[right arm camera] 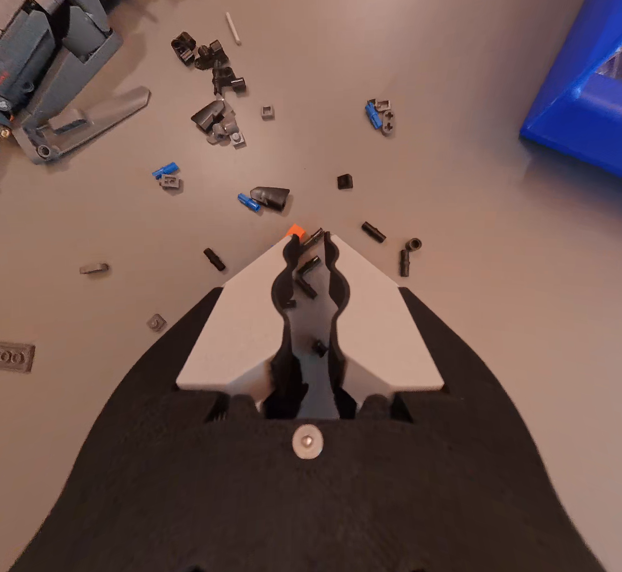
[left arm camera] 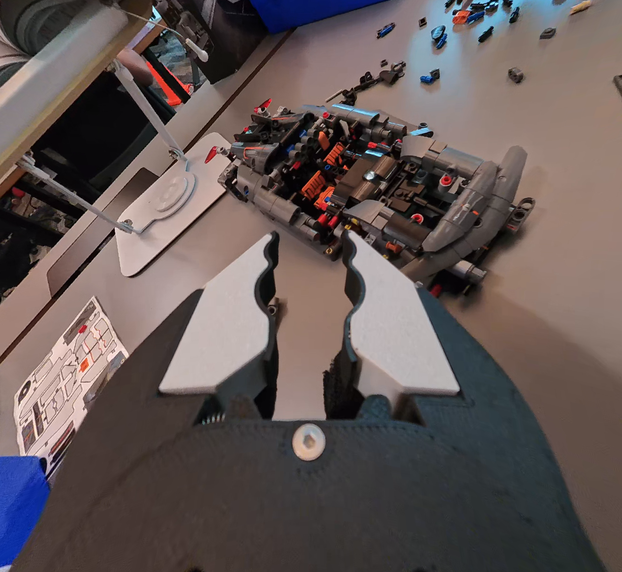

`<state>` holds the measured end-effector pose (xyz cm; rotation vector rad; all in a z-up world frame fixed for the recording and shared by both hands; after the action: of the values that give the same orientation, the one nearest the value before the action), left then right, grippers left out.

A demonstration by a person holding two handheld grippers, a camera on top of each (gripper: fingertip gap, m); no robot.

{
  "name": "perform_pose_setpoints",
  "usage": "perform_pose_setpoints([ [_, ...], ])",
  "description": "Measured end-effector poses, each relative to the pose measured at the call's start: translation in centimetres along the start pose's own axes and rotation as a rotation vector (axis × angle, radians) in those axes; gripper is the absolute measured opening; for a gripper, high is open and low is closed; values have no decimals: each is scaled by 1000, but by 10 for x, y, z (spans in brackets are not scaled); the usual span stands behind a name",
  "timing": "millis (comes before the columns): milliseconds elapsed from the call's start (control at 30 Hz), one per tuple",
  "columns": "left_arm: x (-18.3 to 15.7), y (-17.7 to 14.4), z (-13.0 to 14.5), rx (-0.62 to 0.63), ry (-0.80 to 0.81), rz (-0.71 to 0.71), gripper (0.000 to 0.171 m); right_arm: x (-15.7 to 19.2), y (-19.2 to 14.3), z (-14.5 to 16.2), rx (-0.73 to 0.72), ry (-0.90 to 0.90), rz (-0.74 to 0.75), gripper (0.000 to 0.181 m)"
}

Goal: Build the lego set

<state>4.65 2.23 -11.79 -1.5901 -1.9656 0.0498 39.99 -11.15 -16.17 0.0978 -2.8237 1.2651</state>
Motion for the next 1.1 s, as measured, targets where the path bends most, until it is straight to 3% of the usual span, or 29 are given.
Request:
perform_pose_setpoints([
  [633, 7, 0, 9, -4, -26, -11, 36, -3, 9, 0, 11, 97, 6, 10],
  [1100, 8, 2, 17, -16, -60, -3, 35, -1, 10, -2, 53, 18, 77, 5],
])
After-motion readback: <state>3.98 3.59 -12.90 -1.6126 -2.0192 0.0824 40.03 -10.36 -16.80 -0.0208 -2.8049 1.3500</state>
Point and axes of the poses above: each gripper's, where its closed fingertips meet, y out along the fingers, z out of its underside, x = y × z across the jaws, the point moved 5 cm from there along -y, back along the fingers, and after that the axes turned 2 degrees about -x, right-handed, at the moved point
